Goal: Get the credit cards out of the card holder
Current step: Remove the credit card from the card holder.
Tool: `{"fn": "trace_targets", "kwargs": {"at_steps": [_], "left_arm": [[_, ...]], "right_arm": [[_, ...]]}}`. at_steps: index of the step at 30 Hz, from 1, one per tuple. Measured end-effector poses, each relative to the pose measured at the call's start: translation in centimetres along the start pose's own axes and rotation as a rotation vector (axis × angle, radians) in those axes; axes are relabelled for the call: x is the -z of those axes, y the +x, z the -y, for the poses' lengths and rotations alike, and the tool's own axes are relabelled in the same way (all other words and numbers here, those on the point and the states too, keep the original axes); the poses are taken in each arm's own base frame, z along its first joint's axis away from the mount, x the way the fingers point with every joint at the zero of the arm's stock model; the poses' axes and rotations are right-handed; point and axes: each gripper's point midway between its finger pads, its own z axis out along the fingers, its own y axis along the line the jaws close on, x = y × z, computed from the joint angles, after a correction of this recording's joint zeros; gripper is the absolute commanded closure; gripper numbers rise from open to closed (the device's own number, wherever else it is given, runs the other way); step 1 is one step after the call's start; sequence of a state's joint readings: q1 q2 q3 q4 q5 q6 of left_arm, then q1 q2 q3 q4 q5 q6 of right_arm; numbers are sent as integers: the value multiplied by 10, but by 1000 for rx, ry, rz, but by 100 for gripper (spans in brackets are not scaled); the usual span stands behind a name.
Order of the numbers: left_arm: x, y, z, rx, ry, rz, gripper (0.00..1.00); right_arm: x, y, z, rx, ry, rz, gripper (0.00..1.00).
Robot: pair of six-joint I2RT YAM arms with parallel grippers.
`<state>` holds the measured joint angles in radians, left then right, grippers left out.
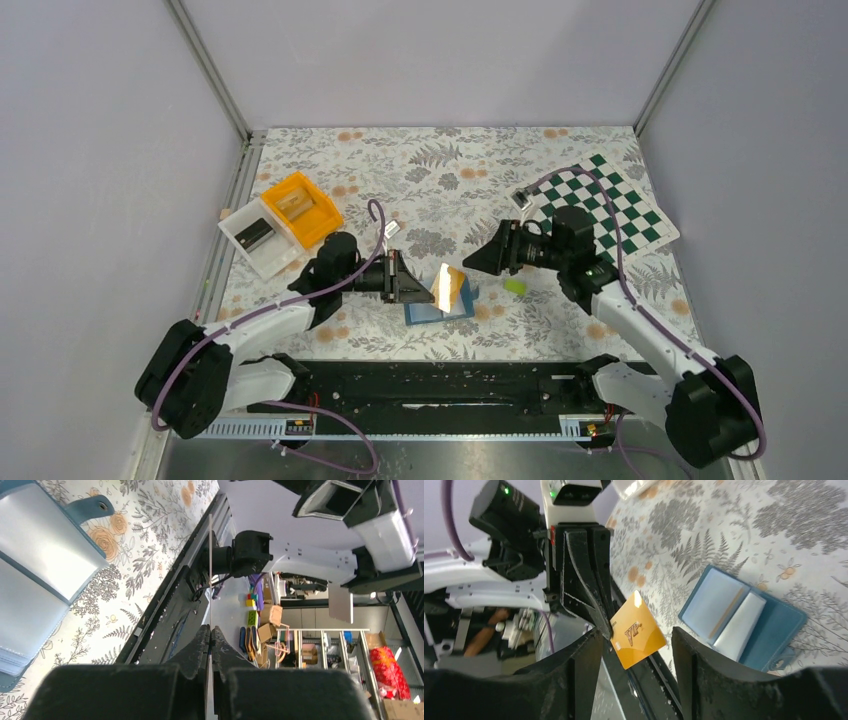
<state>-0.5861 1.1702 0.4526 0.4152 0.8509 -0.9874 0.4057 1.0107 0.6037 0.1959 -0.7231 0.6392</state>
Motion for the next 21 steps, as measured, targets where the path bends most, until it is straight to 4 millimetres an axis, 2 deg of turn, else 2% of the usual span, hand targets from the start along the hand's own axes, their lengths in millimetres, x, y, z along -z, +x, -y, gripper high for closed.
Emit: {"fn": "trace_targets", "kwargs": {"at_steps": [3,7,13,18,20,21], "left_arm": [[2,5,4,-16,5,-37,100],[4,13,4,1,15,-77,100],[5,18,7,10,35,-108,100],[2,18,6,43,39,-128,100],[2,19,6,58,41,-136,100],[2,19,7,64,44,-141,95]], "right_arm": [[-7,10,-2,-4,-54,-109,37],[-14,27,8,-60,-77,-221,38],[-17,36,4,-90,-133,-299,43],[-19,45,-1,-108,-181,-339,68],[-19,48,-3,-116,-200,-337,83],[-19,48,-2,-120,-202,-335,86]]}}
